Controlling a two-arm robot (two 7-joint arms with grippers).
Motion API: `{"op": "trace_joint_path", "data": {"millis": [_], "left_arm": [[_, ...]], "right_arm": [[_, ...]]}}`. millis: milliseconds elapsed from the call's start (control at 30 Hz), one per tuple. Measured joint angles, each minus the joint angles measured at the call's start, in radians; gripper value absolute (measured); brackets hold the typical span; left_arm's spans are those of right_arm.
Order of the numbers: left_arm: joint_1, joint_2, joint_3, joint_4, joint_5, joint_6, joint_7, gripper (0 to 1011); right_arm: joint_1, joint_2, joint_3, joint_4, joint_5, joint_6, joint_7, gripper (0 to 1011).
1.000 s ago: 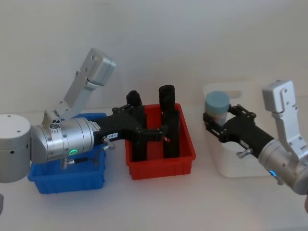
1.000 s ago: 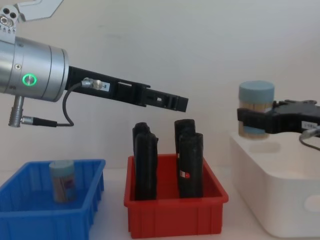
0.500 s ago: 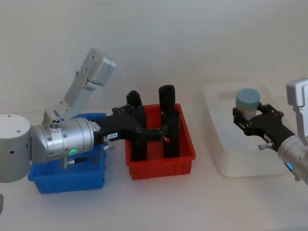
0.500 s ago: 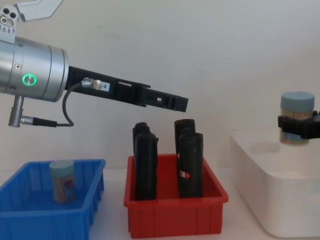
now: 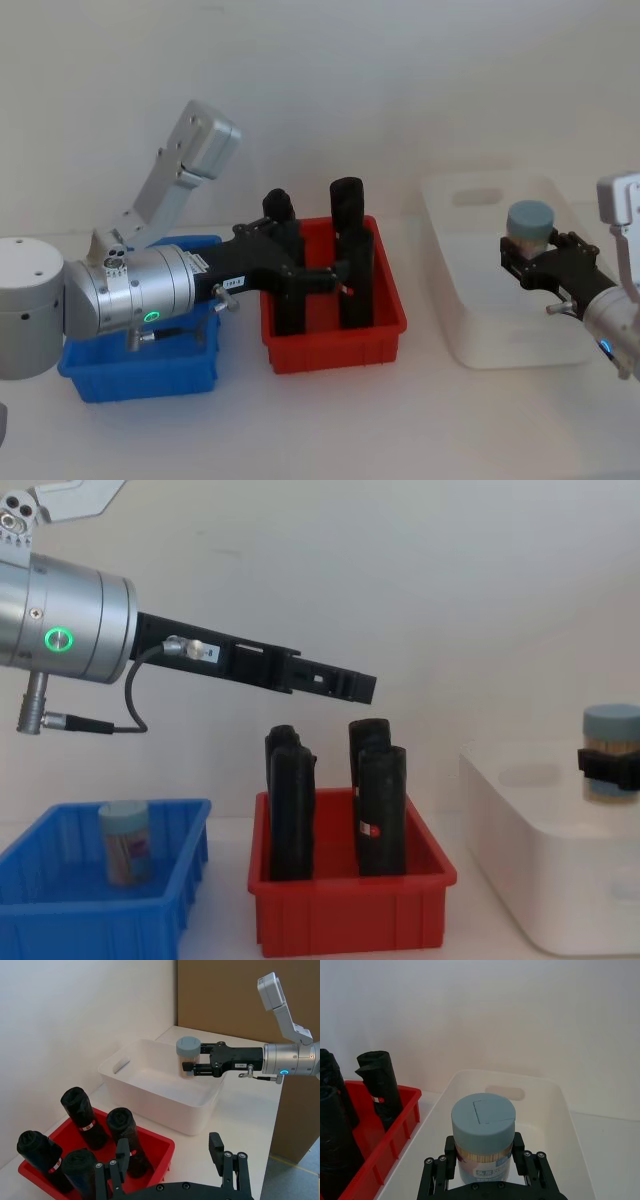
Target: Pick the cotton swabs from the blue box and place them into the white box.
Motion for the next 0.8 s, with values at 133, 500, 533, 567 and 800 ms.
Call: {"op": "trace_joint_path", "data": {"millis": [133,500,533,567,800], "left_arm": [[0.000,0.000,0.000,0.000,0.000,0.000,0.000,1004],[0.000,0.000,0.000,0.000,0.000,0.000,0.000,1004],[0.000,0.000,0.000,0.000,0.000,0.000,0.000,1004],[0.000,0.000,0.000,0.000,0.000,0.000,0.000,1004],[0.000,0.000,0.000,0.000,0.000,0.000,0.000,1004]], "right_arm": [[0.010,-0.003,0.000,0.024,-0.004,0.003,0.001,665],[0.029,-0.010,0.000,0.068,-0.013,0.007,0.008,904],[0.031,-0.010,0.000,0.072,-0.014,0.007,0.008,923],[0.032,-0.011,0.000,0.073,-0.015,0.007,0.009,940],[0.034,-0.012,0.000,0.079,-0.016,-0.005,0.008,1001]]}}
